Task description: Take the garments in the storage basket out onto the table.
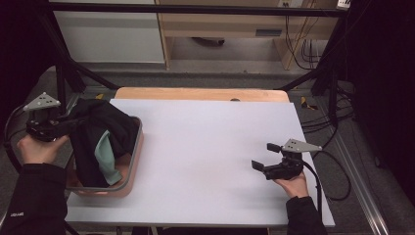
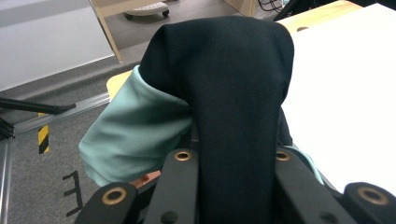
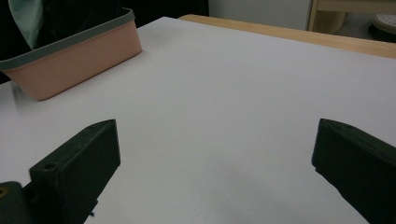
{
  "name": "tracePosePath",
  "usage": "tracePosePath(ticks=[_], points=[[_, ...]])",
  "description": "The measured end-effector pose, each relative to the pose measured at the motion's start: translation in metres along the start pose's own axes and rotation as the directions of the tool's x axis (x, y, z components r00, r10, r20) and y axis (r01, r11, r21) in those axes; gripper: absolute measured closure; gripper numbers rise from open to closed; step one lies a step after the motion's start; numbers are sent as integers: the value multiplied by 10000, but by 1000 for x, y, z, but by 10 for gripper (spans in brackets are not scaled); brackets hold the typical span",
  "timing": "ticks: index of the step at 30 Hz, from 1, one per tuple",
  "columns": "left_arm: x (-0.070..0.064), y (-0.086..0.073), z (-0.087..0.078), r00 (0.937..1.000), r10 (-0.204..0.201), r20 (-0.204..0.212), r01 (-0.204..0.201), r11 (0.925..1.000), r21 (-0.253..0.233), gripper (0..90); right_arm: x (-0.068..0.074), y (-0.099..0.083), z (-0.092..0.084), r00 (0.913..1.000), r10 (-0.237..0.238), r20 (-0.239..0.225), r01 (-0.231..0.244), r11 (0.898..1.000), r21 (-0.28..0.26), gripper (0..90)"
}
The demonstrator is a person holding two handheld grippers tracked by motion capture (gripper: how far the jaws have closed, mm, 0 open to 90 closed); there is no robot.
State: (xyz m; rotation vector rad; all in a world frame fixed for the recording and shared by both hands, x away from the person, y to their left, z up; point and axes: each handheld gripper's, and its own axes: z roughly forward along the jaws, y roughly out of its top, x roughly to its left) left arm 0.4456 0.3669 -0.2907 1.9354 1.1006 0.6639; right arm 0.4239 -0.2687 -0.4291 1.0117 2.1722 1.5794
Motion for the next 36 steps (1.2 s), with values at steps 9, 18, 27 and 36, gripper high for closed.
tracePosePath(ticks=[9,18,27,36], points=[[2,5,-9,10000,-48,69,49,9997,-219,808,0,0,0,10000,-14,3,14,10000,25,16],[1,10,-17,9999,-44,160,51,9989,-456,809,0,0,0,10000,-3,8,3,10000,22,16],[-2,18,-24,9996,38,286,-20,9980,-632,809,0,0,0,10000,1,2,-1,10000,-3,16],[-6,27,-26,9992,145,382,-114,9966,-818,810,0,0,0,10000,9,-3,-9,10000,-13,16]])
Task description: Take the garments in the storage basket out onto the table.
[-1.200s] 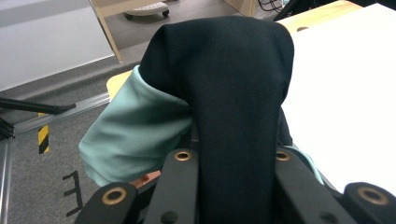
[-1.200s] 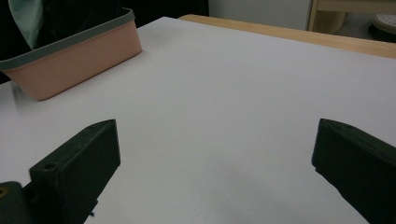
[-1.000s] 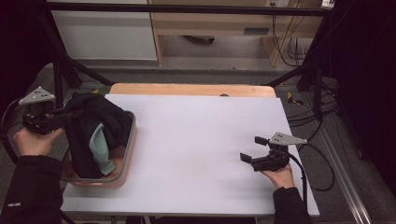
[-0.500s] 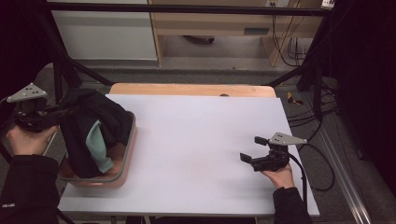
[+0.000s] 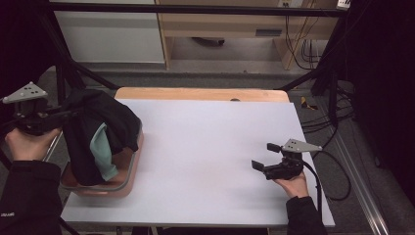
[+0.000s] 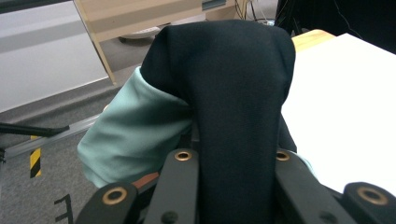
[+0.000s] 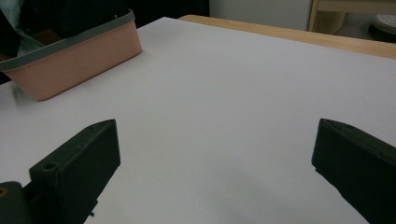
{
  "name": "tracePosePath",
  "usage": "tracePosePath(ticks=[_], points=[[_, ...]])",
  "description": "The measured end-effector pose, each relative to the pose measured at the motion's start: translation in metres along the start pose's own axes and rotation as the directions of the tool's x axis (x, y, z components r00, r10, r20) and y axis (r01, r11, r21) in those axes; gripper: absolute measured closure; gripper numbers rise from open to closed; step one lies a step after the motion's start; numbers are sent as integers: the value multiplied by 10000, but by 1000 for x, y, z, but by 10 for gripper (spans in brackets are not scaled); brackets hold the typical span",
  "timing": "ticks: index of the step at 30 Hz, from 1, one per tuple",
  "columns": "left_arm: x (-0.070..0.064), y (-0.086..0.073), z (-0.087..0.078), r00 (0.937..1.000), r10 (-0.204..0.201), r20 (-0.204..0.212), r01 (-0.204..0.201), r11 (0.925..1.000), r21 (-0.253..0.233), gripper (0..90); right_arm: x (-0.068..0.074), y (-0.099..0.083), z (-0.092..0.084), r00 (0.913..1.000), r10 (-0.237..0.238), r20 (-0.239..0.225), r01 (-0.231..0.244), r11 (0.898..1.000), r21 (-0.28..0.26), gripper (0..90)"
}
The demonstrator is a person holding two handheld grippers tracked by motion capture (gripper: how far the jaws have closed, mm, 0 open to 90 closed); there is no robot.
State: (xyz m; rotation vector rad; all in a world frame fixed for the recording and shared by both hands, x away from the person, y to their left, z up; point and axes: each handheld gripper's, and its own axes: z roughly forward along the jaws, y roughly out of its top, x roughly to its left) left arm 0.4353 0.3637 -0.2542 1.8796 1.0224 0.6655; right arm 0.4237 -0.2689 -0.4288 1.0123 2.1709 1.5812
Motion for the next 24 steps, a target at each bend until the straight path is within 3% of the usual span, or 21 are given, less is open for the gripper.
tracePosePath(ticks=[24], points=[[-22,22,-3,9971,265,719,-231,9986,-486,810,0,0,0,10000,-14,-1,14,10000,15,16]])
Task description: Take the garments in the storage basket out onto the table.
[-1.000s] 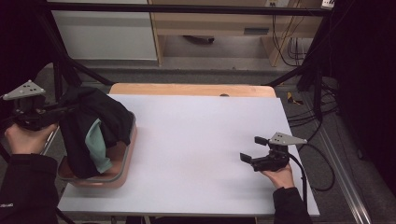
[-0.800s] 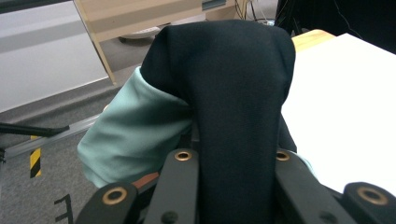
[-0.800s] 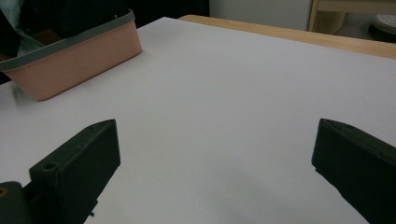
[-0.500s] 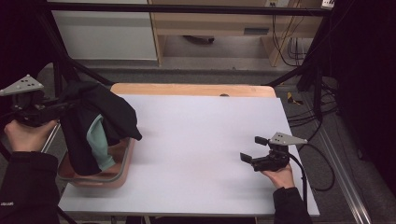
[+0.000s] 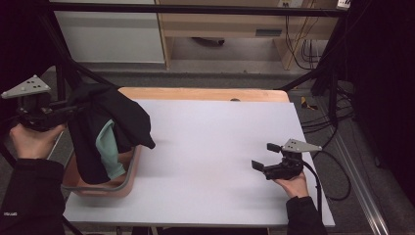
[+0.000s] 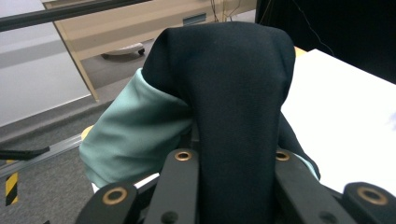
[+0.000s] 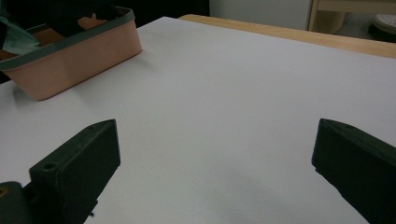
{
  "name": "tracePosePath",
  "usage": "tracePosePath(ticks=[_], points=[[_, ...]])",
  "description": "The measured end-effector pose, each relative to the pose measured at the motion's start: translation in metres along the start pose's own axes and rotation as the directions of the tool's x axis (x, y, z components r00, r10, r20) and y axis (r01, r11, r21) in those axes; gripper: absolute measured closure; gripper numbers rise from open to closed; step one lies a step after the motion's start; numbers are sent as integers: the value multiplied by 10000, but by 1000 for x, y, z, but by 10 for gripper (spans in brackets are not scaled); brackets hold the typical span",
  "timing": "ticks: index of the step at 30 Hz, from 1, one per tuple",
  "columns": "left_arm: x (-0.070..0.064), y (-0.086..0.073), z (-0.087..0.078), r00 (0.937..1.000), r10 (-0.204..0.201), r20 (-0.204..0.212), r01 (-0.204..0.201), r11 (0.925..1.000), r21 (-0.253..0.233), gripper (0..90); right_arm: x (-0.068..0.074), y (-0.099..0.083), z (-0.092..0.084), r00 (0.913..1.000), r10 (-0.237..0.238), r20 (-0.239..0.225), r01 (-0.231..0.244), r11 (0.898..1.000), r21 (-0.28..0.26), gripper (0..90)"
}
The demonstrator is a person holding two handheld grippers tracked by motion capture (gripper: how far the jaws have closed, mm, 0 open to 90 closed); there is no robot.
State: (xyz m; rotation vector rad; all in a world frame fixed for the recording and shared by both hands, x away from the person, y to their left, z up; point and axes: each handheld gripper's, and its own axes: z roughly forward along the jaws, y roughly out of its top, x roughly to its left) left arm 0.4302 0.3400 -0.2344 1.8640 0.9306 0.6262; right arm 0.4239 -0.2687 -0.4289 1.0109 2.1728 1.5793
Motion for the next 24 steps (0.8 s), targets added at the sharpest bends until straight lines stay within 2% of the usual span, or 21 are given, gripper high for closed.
tracePosePath(ticks=[14,24], points=[[-18,12,7,9991,208,373,-204,9997,-114,811,0,0,-1,10000,-24,-2,24,10000,-23,16],[-37,25,13,9959,441,788,-417,9986,-312,811,0,0,-1,10000,-7,-1,7,10000,-56,16]])
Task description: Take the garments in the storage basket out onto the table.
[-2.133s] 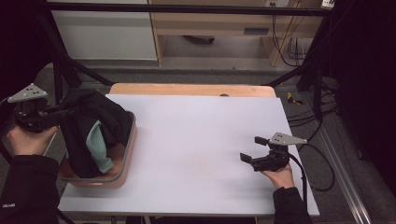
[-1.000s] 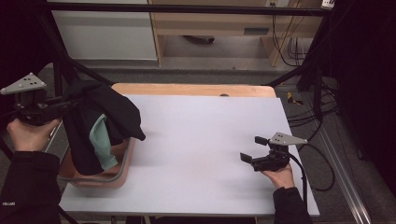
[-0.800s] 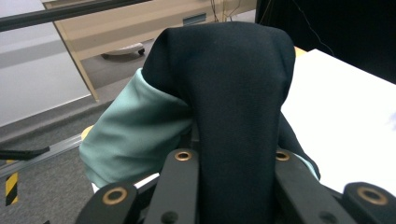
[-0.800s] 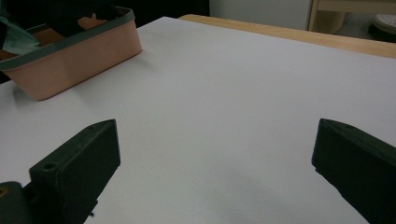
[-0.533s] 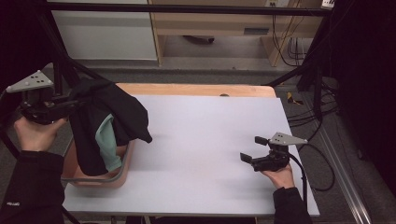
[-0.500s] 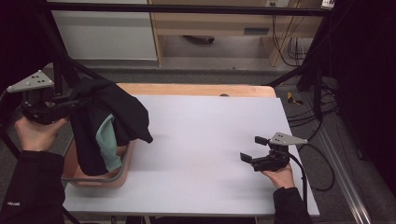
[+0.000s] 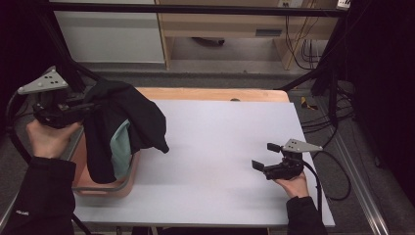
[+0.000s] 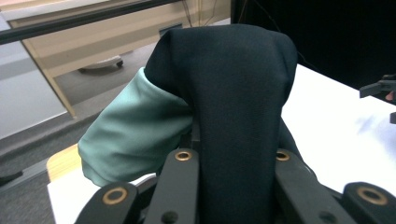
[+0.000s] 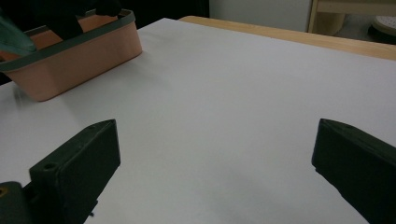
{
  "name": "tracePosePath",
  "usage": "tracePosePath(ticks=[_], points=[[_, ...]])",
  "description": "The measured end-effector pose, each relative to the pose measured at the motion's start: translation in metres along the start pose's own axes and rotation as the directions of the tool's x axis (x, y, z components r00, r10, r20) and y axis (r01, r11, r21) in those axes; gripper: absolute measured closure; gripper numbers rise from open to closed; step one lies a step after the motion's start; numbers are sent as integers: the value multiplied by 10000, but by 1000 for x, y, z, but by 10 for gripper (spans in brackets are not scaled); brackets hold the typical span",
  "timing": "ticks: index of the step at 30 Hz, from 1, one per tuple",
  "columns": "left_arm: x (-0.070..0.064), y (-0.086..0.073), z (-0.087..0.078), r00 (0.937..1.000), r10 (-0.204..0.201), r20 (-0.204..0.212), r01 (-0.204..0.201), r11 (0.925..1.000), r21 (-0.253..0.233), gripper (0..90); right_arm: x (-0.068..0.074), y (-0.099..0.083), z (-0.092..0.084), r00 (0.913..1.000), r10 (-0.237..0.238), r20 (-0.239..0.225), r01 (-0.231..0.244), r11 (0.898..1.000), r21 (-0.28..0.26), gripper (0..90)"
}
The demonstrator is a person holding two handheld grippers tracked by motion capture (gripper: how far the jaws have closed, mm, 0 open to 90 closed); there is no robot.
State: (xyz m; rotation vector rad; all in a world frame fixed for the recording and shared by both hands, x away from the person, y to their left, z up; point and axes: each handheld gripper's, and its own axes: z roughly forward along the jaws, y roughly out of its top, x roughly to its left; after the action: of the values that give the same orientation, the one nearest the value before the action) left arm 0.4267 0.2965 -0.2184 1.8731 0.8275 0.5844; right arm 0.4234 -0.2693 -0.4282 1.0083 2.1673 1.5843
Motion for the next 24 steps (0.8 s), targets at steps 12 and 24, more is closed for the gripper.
tracePosePath(ticks=[12,24], points=[[-22,15,16,9984,383,409,-380,9992,-87,811,0,0,-1,10000,-14,13,14,10000,-47,16],[-46,27,37,9928,500,1084,-496,9987,-69,811,0,0,-1,10000,-13,2,13,10000,-43,16]])
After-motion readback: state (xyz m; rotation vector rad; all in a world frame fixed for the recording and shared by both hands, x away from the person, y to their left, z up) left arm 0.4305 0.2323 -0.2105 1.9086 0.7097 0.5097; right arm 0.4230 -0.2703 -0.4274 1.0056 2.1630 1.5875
